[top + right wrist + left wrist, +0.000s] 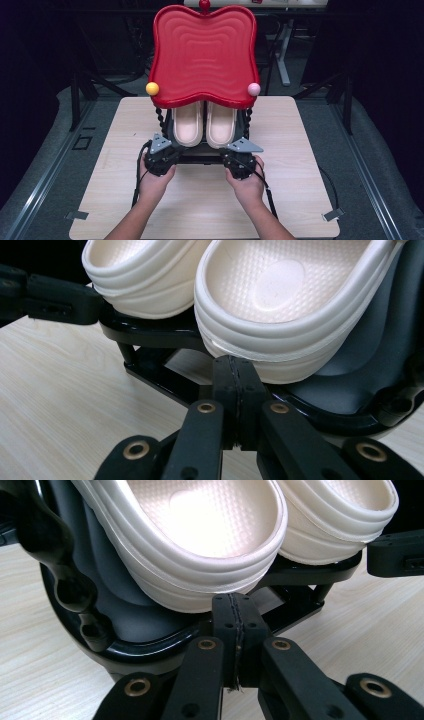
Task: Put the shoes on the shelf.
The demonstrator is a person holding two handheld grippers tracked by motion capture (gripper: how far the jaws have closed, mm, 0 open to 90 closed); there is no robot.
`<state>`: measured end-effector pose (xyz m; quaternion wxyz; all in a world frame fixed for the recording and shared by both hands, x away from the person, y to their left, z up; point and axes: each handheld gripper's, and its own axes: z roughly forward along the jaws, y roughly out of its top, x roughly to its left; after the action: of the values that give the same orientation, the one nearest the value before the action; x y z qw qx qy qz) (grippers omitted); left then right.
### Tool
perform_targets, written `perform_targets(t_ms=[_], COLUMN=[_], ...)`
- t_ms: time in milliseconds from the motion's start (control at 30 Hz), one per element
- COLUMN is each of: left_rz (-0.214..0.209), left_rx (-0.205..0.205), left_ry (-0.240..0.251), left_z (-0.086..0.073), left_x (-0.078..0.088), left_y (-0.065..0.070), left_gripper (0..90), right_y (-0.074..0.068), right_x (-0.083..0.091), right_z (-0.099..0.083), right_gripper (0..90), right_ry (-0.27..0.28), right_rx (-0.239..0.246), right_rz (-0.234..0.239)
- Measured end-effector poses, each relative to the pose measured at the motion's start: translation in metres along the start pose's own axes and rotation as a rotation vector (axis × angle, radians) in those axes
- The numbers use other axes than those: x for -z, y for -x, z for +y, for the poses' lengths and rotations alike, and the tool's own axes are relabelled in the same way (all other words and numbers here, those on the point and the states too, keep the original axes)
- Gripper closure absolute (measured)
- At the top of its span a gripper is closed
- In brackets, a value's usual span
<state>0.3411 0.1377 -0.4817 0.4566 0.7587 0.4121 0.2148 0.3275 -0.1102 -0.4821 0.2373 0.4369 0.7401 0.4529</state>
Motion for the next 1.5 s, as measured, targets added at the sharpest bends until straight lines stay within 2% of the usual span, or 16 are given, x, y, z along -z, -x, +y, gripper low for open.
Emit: perform_targets(t_ms=[367,567,667,800,900,1033,1200,1300,1500], left_rz=[0.006,0.015,0.024,0.036,0.03,0.027,0.014,0.002,0.023], left_rx=[-0.004,0.012,0.007,0.006,0.019,-0.004,0.01,0.02,0.028], left_ry=[-0.015,-0.015,-0.015,-0.022,-0.025,-0.014,0.032,0.057,0.087], left_z=[0.0,0.0,0.0,0.0,0.0,-0.002,0.0,0.004,0.011], left_x=[-0.013,-0.018,-0.02,-0.02,-0.019,-0.016,-0.003,0.003,0.007], left_y=[0.006,0.005,0.005,0.002,0.001,0.004,0.004,0.003,0.0], left_gripper=[89.8,89.7,89.6,89.3,88.9,83.0,79.1,76.2,67.4], right_y=[0.003,0.005,0.006,0.005,0.005,0.004,0.005,0.005,0.011], right_x=[-0.01,-0.015,-0.018,-0.022,-0.024,-0.02,-0.006,0.001,0.008], right_z=[0.0,-0.001,-0.001,0.0,0.0,-0.001,0.002,0.005,0.013], right_gripper=[89.5,88.4,88.3,87.0,86.3,81.6,76.8,75.0,66.5], right_ry=[-0.012,-0.02,-0.024,-0.011,-0.01,-0.001,0.028,0.036,0.068], right_rx=[-0.02,-0.041,-0.041,-0.049,-0.055,-0.046,-0.05,-0.041,-0.064], right_rz=[-0.005,-0.013,-0.015,-0.008,-0.001,-0.003,0.009,0.0,-0.023])
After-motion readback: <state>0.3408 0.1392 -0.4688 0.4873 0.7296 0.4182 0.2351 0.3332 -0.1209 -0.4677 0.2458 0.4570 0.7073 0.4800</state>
